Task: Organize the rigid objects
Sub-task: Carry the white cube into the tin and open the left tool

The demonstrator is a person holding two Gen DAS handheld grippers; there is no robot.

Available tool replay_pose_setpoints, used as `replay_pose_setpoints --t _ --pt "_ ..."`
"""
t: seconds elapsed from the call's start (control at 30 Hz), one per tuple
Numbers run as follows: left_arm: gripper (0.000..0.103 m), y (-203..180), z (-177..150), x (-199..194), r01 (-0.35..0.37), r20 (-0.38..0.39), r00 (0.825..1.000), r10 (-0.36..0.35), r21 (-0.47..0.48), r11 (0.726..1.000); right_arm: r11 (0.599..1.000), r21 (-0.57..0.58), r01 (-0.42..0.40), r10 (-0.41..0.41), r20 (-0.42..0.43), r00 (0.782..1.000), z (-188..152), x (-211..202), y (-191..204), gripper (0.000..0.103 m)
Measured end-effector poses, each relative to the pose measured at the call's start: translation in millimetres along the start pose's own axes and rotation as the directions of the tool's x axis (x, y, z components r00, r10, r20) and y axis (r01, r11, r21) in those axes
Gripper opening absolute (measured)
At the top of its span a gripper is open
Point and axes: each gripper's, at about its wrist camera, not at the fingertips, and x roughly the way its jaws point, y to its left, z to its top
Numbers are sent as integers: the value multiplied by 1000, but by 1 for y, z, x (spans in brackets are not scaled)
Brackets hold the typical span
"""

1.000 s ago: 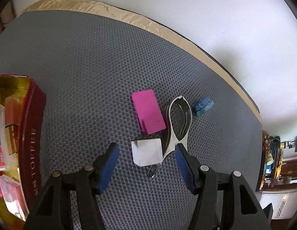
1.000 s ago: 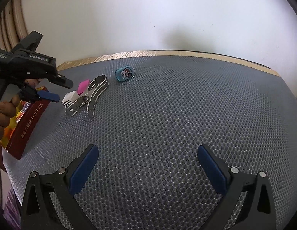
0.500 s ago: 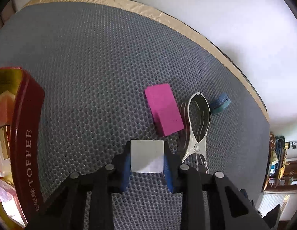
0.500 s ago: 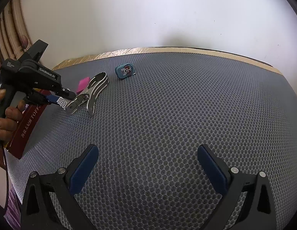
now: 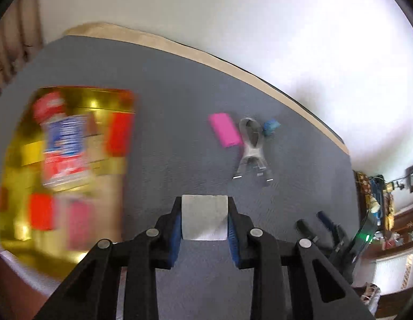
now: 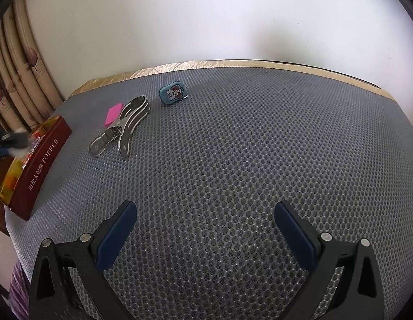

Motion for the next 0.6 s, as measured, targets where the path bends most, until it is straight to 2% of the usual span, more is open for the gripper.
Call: replay_pose_setpoints --t 0.1,0.2,0.27,0.33,0.47,0.6 --pt "29 52 -3 -31 -100 32 994 101 -27 995 1000 0 6 -6 -7 1000 0 2 1 103" --pt "30 97 -1 -49 -193 41 980 195 -58 980 1000 1 10 -10 -17 1000 1 5 1 103" --pt "30 125 2 -52 -244 43 968 247 -62 968 1000 0 15 -15 -26 1000 1 7 1 103" --pt "30 149 6 -51 -259 30 965 261 -57 964 1000 -4 17 -17 -31 999 2 10 3 103" --pt "30 161 7 -33 -256 10 967 256 -18 967 1000 -10 24 -24 -36 999 3 14 5 103" --pt "30 155 9 -23 -311 14 950 310 42 950 999 -13 36 -36 -40 999 3 16 8 103"
